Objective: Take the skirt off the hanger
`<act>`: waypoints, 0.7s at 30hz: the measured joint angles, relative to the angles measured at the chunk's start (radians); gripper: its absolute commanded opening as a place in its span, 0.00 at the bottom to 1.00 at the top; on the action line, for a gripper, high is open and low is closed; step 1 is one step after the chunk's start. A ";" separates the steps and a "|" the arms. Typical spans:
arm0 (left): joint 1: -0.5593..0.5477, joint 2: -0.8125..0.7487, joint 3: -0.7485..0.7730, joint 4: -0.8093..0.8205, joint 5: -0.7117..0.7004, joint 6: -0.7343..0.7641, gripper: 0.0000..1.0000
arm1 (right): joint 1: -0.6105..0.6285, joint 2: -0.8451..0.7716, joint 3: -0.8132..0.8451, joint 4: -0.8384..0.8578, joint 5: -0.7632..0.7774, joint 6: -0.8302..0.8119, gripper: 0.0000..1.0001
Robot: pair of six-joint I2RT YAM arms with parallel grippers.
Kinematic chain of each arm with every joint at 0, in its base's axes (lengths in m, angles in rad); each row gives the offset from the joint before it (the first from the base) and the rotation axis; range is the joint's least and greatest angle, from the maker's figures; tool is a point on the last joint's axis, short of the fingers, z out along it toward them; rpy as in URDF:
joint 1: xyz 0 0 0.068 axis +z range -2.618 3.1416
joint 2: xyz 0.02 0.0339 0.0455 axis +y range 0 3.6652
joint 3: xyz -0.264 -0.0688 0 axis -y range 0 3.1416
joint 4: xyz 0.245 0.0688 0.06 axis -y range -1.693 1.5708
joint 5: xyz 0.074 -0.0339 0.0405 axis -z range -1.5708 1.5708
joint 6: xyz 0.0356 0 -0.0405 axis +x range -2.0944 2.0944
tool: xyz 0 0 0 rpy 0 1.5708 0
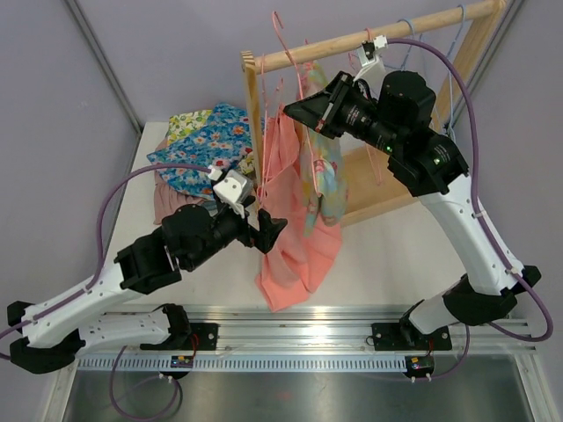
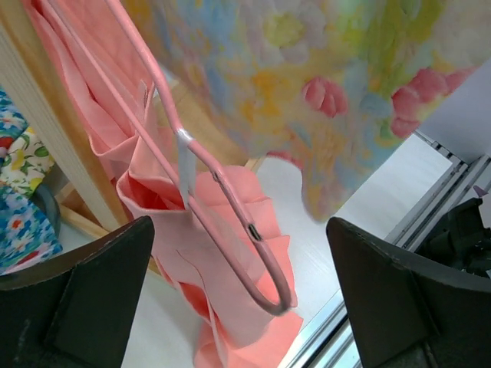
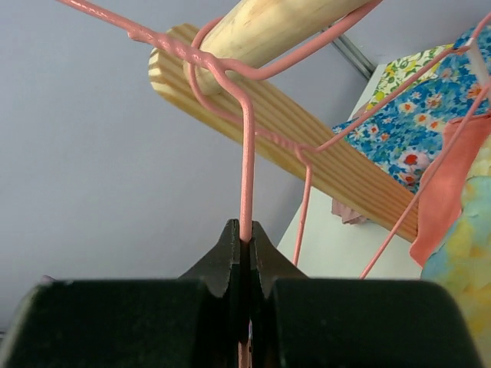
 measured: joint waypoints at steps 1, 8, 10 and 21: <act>0.000 -0.009 0.003 -0.011 -0.008 0.002 0.99 | 0.000 0.004 0.002 0.006 -0.005 0.005 0.00; 0.000 -0.027 0.183 -0.142 -0.043 0.053 0.99 | 0.001 -0.084 -0.109 0.063 -0.013 0.019 0.00; 0.000 -0.023 0.262 -0.171 -0.041 0.078 0.99 | 0.002 -0.150 -0.185 0.097 -0.003 0.020 0.00; -0.004 0.031 0.426 -0.125 0.144 0.129 0.99 | 0.003 -0.370 -0.414 0.212 0.056 0.087 0.00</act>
